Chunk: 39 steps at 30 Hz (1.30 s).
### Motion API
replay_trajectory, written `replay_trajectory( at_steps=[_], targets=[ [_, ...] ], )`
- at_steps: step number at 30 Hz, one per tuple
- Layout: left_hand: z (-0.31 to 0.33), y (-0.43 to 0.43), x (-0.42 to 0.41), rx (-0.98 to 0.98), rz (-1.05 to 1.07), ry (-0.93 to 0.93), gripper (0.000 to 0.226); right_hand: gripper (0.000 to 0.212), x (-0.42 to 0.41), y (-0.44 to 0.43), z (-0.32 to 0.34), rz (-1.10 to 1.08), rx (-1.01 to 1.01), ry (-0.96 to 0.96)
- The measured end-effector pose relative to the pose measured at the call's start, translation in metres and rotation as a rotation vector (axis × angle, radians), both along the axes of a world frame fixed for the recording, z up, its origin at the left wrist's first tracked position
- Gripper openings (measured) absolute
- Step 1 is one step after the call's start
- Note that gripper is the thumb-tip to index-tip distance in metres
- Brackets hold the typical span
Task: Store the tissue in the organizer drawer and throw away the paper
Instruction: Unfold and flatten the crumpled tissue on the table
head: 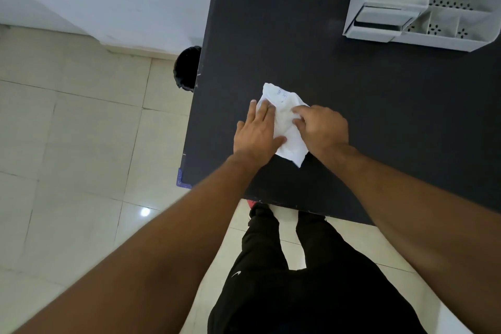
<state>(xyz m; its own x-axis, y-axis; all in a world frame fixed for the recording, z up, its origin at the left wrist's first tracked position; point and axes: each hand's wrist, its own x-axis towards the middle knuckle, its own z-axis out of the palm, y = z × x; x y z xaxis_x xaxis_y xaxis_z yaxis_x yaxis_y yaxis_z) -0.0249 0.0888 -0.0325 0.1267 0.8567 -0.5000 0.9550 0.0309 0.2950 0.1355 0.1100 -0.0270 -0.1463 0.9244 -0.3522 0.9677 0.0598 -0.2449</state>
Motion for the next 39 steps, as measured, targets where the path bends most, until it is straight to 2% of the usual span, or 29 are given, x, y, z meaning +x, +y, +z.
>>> replay_trajectory(
  at_steps=[4,8,14,20,26,32,36,39],
  targets=[
    [0.009,0.016,-0.001,0.108,-0.111,0.133,0.071,0.028,-0.005,-0.005,-0.001,-0.069,0.050,-0.051],
    [0.007,-0.005,0.004,0.084,-0.023,0.032,0.064,0.027,-0.006,-0.011,0.003,-0.102,0.126,-0.053],
    [-0.004,-0.013,0.010,0.025,-0.031,0.044,0.076,0.030,-0.002,-0.009,-0.001,-0.053,0.175,-0.032],
    [-0.008,-0.011,0.011,0.041,-0.095,0.181,0.077,0.012,-0.003,-0.003,-0.011,0.086,0.218,-0.155],
    [-0.005,-0.008,0.015,0.020,-0.146,0.234,0.077,0.026,-0.006,-0.004,-0.008,-0.135,0.200,0.046],
    [-0.003,-0.005,0.018,-0.007,-0.129,0.228,0.081,0.021,-0.005,0.002,-0.001,-0.491,0.180,0.169],
    [-0.005,-0.007,0.017,0.003,-0.109,0.192,0.081,0.021,0.022,0.004,-0.004,-0.374,0.137,0.238],
    [-0.006,-0.006,0.016,0.005,-0.071,0.128,0.079,0.048,0.027,-0.001,-0.001,-0.322,-0.004,0.315]
  ],
)
